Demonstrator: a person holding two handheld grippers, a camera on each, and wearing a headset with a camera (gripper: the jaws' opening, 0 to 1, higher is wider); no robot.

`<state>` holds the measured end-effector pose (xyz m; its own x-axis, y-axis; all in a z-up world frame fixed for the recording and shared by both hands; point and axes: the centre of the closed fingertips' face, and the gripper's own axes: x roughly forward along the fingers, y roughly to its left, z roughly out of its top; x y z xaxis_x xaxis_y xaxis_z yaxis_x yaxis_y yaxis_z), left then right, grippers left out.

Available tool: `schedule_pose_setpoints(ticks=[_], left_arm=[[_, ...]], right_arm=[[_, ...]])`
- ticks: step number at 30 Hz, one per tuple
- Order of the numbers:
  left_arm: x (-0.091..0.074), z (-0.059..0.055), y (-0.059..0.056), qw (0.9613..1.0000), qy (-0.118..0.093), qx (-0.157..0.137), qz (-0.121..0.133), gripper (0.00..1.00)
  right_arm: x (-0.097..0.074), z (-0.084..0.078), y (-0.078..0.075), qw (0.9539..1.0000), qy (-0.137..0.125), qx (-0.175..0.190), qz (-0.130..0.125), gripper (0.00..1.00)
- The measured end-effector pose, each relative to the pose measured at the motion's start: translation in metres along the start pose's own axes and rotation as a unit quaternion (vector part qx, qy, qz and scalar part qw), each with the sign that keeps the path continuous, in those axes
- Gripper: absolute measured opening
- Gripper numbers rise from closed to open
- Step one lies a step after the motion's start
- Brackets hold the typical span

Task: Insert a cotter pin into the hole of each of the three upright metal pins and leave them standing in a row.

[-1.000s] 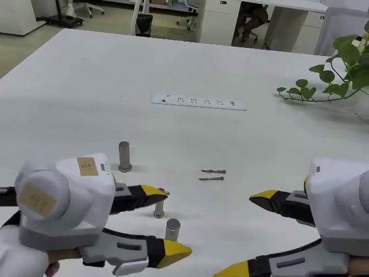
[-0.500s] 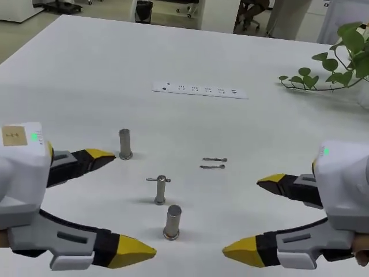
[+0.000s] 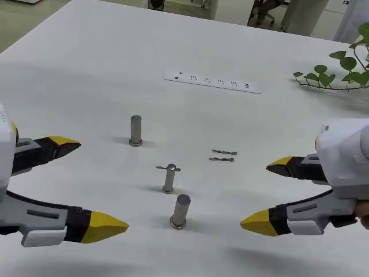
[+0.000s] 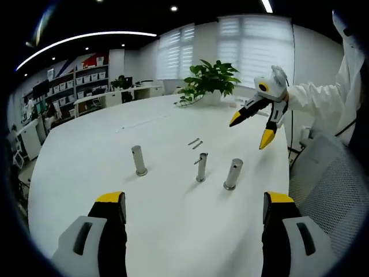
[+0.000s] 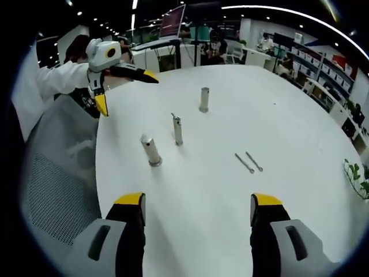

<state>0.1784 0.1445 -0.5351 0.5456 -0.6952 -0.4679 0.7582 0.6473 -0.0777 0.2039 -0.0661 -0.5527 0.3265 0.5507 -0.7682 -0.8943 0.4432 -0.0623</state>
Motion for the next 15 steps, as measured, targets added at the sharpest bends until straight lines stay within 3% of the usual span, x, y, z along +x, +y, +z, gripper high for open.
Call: schedule_pose_setpoints(ticks=[7, 15], left_arm=[[-0.008, -0.005, 0.000, 1.0000, 0.003, -0.002, 0.005, 0.99], [-0.019, -0.004, 0.001, 0.9998, -0.006, -0.010, 0.015, 0.99]], right_arm=[[0.014, 0.015, -0.021, 0.9983, 0.022, -0.053, 0.009, 0.58], [0.035, 0.027, -0.041, 0.9901, 0.063, -0.120, 0.036, 0.42]])
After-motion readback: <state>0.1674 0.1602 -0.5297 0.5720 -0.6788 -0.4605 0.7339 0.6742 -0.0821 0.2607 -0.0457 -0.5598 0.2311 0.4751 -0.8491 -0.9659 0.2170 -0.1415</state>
